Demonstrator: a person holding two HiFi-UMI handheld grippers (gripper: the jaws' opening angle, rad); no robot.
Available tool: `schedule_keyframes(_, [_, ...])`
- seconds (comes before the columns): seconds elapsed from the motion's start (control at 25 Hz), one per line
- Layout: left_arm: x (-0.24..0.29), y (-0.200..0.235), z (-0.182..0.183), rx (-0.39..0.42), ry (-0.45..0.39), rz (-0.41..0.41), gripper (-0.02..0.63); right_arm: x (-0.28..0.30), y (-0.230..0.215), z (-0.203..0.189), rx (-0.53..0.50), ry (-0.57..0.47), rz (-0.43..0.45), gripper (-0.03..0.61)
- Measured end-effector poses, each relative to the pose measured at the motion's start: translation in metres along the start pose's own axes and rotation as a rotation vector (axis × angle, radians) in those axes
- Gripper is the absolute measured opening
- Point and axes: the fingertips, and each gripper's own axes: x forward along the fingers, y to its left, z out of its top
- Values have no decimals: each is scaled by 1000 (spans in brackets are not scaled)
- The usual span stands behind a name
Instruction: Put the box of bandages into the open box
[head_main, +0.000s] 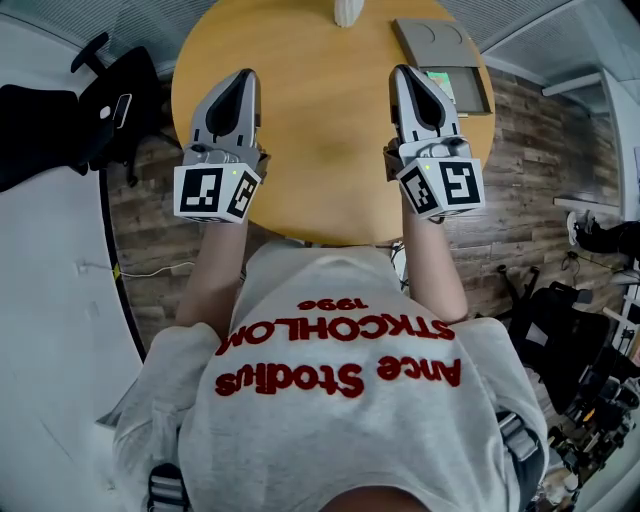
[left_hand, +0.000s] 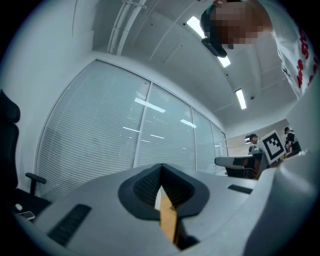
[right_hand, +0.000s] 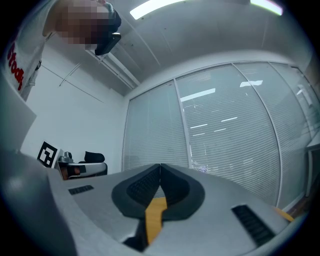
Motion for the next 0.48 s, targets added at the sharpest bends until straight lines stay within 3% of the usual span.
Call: schedule_keyframes(0.48, [3, -6, 2, -15, -9, -21, 3, -4, 1, 4, -5, 0, -14, 8])
